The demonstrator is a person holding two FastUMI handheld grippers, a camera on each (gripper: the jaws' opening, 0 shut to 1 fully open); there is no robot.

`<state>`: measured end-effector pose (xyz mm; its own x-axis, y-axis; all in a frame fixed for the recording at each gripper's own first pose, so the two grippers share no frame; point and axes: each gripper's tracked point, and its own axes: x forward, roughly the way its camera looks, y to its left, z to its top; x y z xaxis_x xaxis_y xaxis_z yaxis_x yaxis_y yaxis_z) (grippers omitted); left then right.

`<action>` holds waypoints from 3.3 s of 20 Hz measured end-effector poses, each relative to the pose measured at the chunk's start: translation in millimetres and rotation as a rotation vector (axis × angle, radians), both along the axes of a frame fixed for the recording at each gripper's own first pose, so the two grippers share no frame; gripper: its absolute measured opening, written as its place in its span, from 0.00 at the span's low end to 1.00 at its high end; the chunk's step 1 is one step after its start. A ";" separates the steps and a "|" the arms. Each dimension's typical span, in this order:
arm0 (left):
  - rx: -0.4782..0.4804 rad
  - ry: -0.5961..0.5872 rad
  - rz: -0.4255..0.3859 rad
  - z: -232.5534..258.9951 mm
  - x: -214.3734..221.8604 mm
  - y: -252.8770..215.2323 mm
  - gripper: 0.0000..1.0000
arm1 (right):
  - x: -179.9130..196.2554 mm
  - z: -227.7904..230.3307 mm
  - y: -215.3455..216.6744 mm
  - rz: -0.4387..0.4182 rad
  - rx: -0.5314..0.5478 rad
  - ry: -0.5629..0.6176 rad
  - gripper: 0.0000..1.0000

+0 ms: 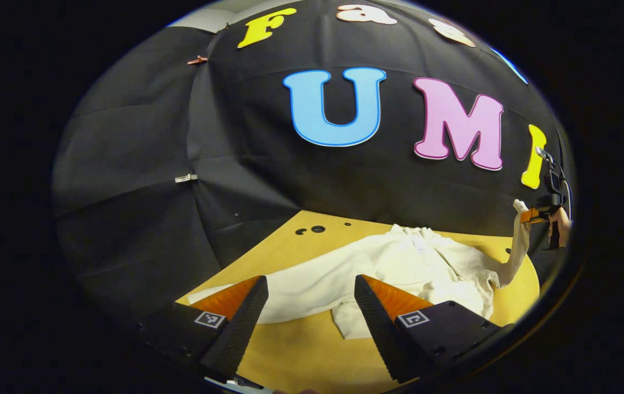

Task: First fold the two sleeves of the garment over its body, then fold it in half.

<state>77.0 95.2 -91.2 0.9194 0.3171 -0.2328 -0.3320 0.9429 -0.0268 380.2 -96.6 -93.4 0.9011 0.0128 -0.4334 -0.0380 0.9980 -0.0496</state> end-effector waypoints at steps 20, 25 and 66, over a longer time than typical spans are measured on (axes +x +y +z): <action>-0.053 0.050 0.211 -29.7 -52.8 67.3 0.98 | -12.8 -71.1 416.0 0.581 -0.063 0.076 0.08; -0.070 0.052 0.229 -32.2 -54.1 68.7 0.99 | -39.3 -97.4 455.8 0.633 0.020 0.148 0.39; -0.211 0.337 0.351 -223.8 26.6 240.3 0.22 | -165.1 -43.1 -125.9 -0.254 0.005 0.028 0.98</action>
<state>103.6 335.5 -315.0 0.6299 0.5066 -0.5887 -0.6493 0.7594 -0.0413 215.1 -222.5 -136.5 0.8632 -0.2108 -0.4588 0.2131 0.9759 -0.0475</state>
